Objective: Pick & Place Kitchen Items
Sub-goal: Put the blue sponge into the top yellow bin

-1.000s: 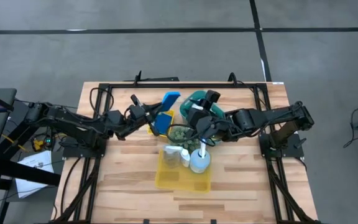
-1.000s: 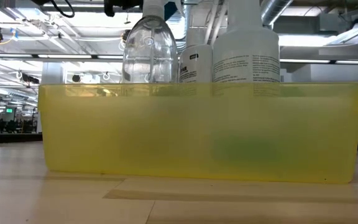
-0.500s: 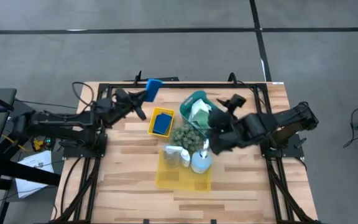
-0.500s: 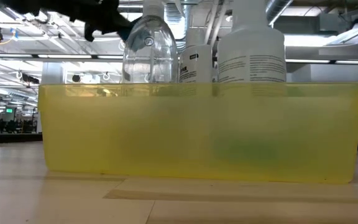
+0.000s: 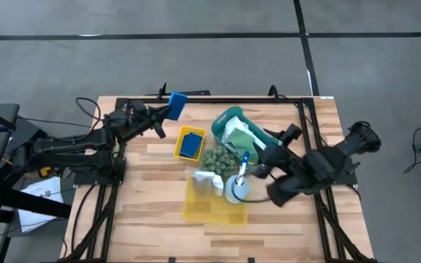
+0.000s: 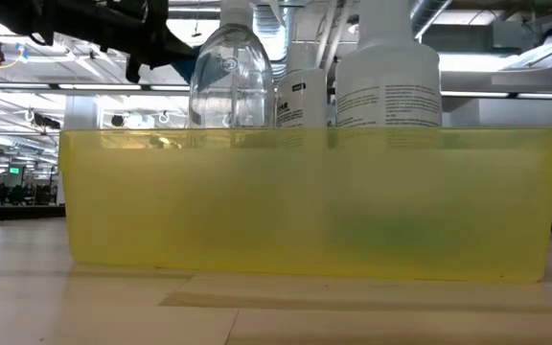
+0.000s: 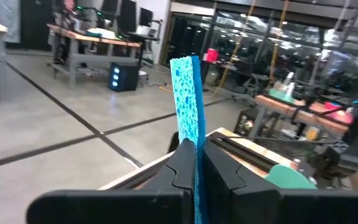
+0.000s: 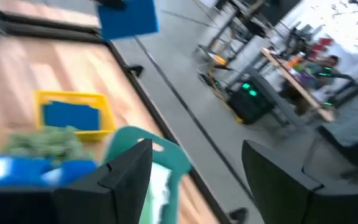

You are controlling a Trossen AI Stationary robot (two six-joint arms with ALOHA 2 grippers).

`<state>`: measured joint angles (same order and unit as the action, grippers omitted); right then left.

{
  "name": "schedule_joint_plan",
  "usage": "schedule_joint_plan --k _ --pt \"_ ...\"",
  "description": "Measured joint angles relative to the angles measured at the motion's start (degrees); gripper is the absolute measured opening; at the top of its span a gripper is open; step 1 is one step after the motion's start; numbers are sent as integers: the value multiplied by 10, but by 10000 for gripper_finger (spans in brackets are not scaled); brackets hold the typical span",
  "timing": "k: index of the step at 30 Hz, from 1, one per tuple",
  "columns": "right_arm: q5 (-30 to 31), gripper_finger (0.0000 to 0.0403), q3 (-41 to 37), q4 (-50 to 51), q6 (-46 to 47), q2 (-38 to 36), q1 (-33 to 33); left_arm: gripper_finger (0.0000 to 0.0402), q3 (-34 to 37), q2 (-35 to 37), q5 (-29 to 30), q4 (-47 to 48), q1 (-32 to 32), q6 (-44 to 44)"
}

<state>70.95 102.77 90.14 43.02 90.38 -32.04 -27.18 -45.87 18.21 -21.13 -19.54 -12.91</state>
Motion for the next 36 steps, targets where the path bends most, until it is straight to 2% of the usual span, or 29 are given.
schedule_joint_plan --k 4,7,13,18,22,28,34,36 --pt "5 240 -40 -2 53 -45 -52 5 0 0 -21 5 -16 -11" --pt "11 240 -105 -1 115 -101 -90 5 0 0 -21 10 -21 -11" --pt "23 240 -286 -22 255 -243 -154 5 0 0 -21 11 -22 -11" --pt "57 240 -431 -111 266 -377 -193 5 0 0 -21 10 -22 -11" --pt "74 240 -522 -204 213 -478 -217 5 0 0 -21 10 -22 -11" --pt "67 240 -642 -443 7 -591 -239 6 0 0 -21 10 -22 -11" --pt "-19 240 -753 -717 -214 -647 -211 6 0 0 -21 10 -22 -10" --pt "-81 240 -784 -797 -279 -661 -189 6 0 0 -21 10 -22 -10"
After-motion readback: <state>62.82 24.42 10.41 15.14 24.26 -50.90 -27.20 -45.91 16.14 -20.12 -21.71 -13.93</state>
